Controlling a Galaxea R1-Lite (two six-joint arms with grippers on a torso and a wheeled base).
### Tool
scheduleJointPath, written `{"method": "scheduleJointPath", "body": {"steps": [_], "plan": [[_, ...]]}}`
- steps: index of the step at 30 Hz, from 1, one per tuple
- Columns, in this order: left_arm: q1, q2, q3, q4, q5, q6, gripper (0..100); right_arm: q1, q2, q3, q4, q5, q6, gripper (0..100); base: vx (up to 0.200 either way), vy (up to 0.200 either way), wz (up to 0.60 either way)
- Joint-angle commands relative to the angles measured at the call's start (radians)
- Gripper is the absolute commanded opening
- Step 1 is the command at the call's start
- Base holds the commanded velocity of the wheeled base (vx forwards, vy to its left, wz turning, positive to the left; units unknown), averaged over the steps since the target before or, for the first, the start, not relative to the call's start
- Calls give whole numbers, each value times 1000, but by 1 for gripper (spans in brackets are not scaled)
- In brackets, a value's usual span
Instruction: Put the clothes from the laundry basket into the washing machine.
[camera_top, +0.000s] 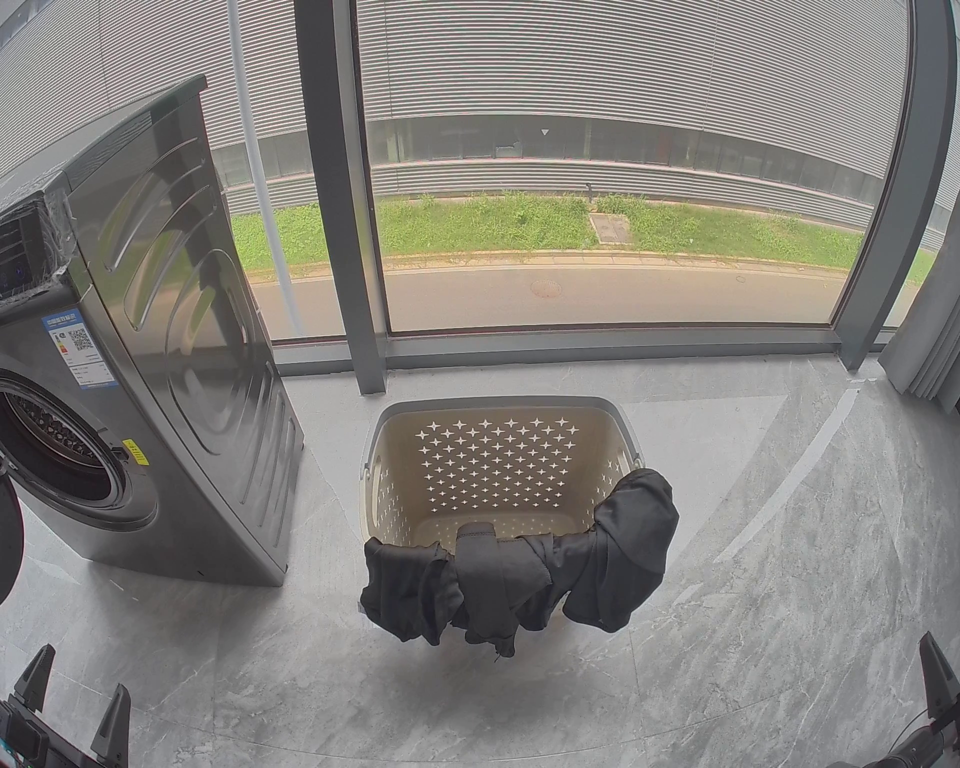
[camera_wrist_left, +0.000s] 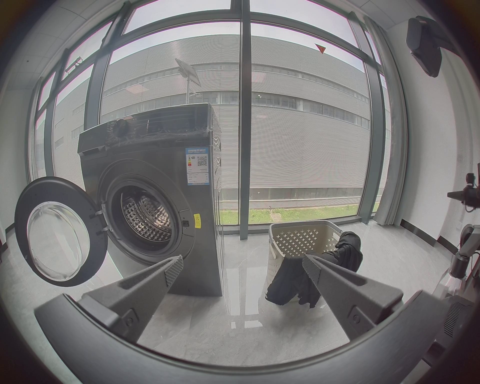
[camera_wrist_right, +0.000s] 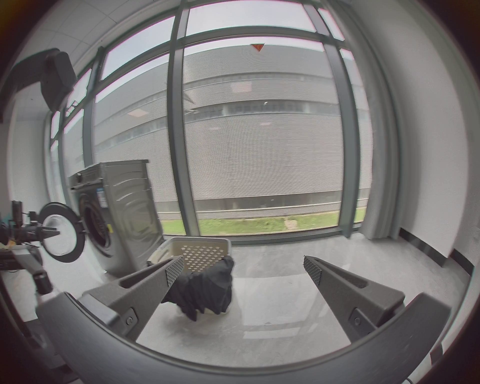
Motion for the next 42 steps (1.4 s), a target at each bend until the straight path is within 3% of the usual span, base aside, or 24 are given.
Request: {"method": "scheduleJointPath", "body": {"steps": [1, 3, 6, 11, 15, 18, 19, 23, 28, 33, 38, 42], "plan": [[0, -18, 18, 0, -2, 1, 100, 102, 190, -26, 62, 146, -25, 100, 0, 0, 0], [0, -18, 18, 0, 0, 1, 100, 150, 285, -26, 58, 209, -67, 100, 0, 0, 0], [0, -18, 18, 0, -2, 1, 100, 211, 438, -34, 24, 252, -90, 100, 0, 0, 0], [0, -18, 18, 0, 0, 3, 100, 297, 743, -28, -182, 252, -103, 100, 0, 0, 0], [0, -18, 18, 0, 0, 3, 100, 303, 972, -57, -317, 249, -91, 100, 0, 0, 0], [0, -18, 18, 0, 0, 3, 100, 298, 1082, -73, -375, 244, -63, 100, 0, 0, 0], [0, -18, 18, 0, 0, 3, 100, 302, 1165, -89, -416, 240, -24, 100, 0, 0, 0], [0, -18, 18, 0, 0, 3, 100, 338, 1296, -115, -476, 187, 47, 100, 0, 0, 0], [0, -18, 18, 2, 0, 7, 100, 400, 1449, -123, -613, 134, 56, 100, 0, 0, 0], [0, -18, 18, 2, 0, 9, 100, 475, 1639, -146, -760, 26, 59, 100, 0, 0, 0], [0, -18, 18, 2, 0, 9, 100, 476, 1783, -201, -800, -44, 93, 100, 0, 0, 0], [0, -18, 18, 2, 0, 9, 100, 470, 1859, -237, -817, -58, 121, 100, 0, 0, 0]]}}
